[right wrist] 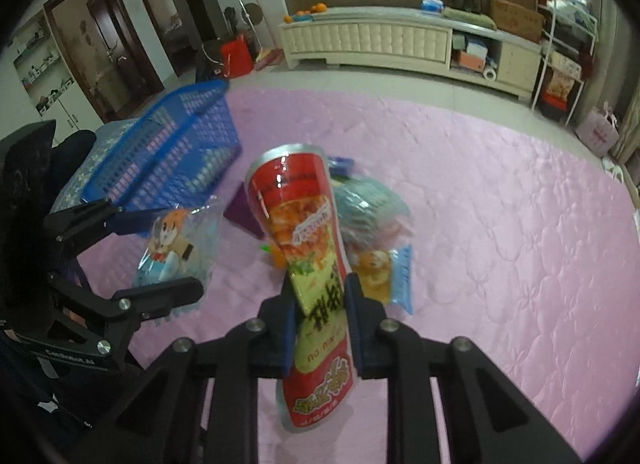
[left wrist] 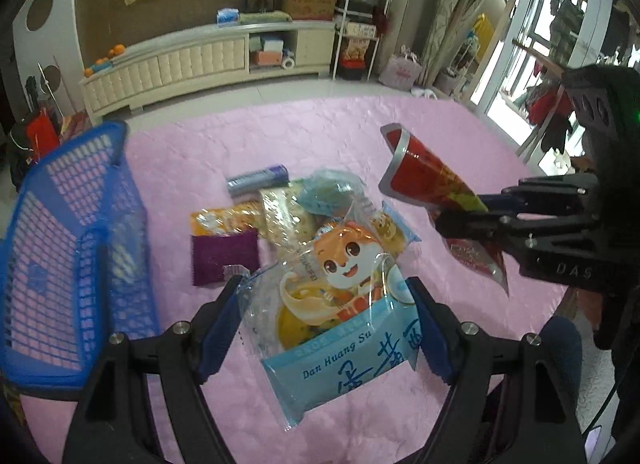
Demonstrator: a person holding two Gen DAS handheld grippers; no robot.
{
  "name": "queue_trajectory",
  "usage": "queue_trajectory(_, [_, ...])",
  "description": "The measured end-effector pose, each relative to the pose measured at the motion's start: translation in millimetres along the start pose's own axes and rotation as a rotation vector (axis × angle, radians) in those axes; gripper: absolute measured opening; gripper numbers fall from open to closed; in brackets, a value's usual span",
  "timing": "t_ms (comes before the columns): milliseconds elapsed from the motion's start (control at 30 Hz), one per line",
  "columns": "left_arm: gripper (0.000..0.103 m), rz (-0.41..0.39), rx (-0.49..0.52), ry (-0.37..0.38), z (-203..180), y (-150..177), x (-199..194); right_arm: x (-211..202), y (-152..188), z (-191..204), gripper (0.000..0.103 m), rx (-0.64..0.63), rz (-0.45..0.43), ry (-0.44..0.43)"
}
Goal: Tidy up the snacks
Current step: 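Grasp the large red-and-white bag with the right gripper while the left lifts its bag, then carry both bags to the basket while the left gripper releases the Dan Huang Su bag inside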
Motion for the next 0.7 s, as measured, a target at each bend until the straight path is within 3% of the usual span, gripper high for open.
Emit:
queue_trajectory(300, [0.077,-0.093,-0.004,-0.046,48.6,-9.3,-59.3,-11.7,-37.0,63.8,0.026,-0.021,-0.064,-0.026])
queue_trajectory(700, [0.077,-0.134,-0.022,-0.126,131.1,-3.7,-100.3,2.6,-78.0,145.2,0.026,-0.108,-0.093,-0.063])
Point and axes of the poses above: each gripper's, at about its wrist camera, not at the fingertips, and x roughly the way its jaws point, z to its left, y to its underside, the point moved 7 cm from there along x, roughly the way its jaws point, and after that the axes turned 1 degree about -y, right-handed, at the moved point
